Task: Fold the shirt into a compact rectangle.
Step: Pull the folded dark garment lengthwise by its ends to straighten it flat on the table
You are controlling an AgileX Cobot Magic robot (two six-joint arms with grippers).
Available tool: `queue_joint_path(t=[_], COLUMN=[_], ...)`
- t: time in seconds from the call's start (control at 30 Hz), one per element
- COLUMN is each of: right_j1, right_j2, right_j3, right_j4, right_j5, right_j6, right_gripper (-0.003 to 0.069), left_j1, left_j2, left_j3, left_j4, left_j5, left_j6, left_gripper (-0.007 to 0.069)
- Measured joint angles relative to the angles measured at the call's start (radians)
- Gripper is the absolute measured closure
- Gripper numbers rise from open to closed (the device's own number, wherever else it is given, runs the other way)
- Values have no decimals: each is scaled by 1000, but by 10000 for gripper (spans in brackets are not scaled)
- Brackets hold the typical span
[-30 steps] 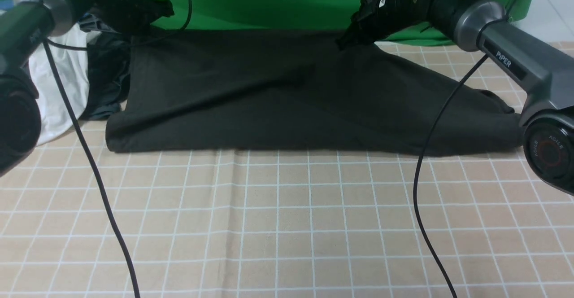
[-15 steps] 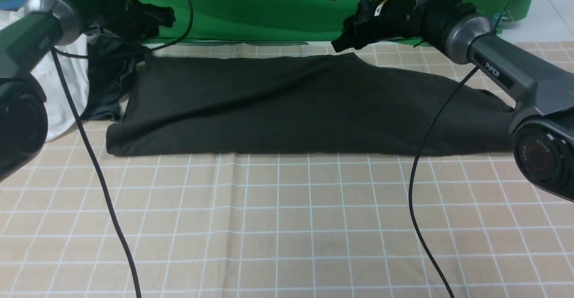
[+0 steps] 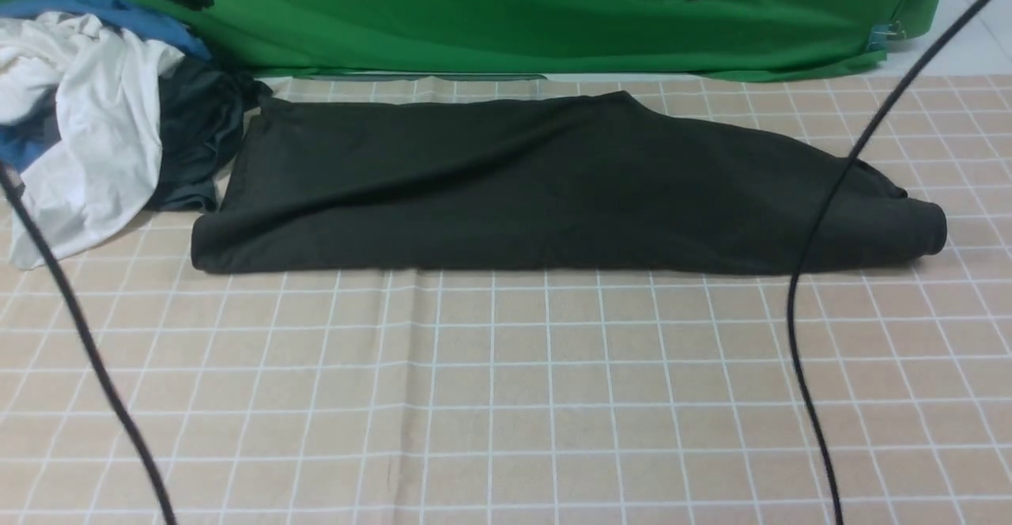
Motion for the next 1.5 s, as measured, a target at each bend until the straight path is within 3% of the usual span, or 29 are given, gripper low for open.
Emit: queue_joint_path(t=[0.23,0.5,0.7,0.73,0.77,0.83,0.93,1.0,1.13,1.2,1.4,1.5], right_j1=[-50,-57,-58,-58,-58,-57,-57,-57,-57,-57,-57,-57], right_j2=[-155,-273,-276,-276,-276,-276,-276,-276,-276,-276,-276,-276], right_j3=[151,419,493,495,495,497,497,497,497,498,498,499], right_j4=[22,54,61,68,68,81,99,110,121,122,130,133], right_j5=[53,64,68,67,67,60,55,52,52,52,52,52], right_j6=[23,14,13,13,13,11,10,10,10,10,10,10], right_gripper=[621,621,621,621,621,621,621,621,621,621,621,621], left_j1=[1,1,1,1,1,1,1,1,1,1,1,1], left_j2=[-159,-160,-88,-61,-57,-17,26,49,77,89,105,98], left_j3=[307,448,472,472,472,472,472,472,472,472,463,441], left_j4=[-15,13,63,69,70,70,69,66,52,22,-24,-19], left_j5=[52,-86,-185,-215,-221,-258,-279,-281,-279,-266,-245,-242], left_j6=[5,-60,-62,-62,-62,-62,-63,-63,-63,-63,-63,-63], left_gripper=[612,591,412,332,321,203,93,64,81,139,537,599])
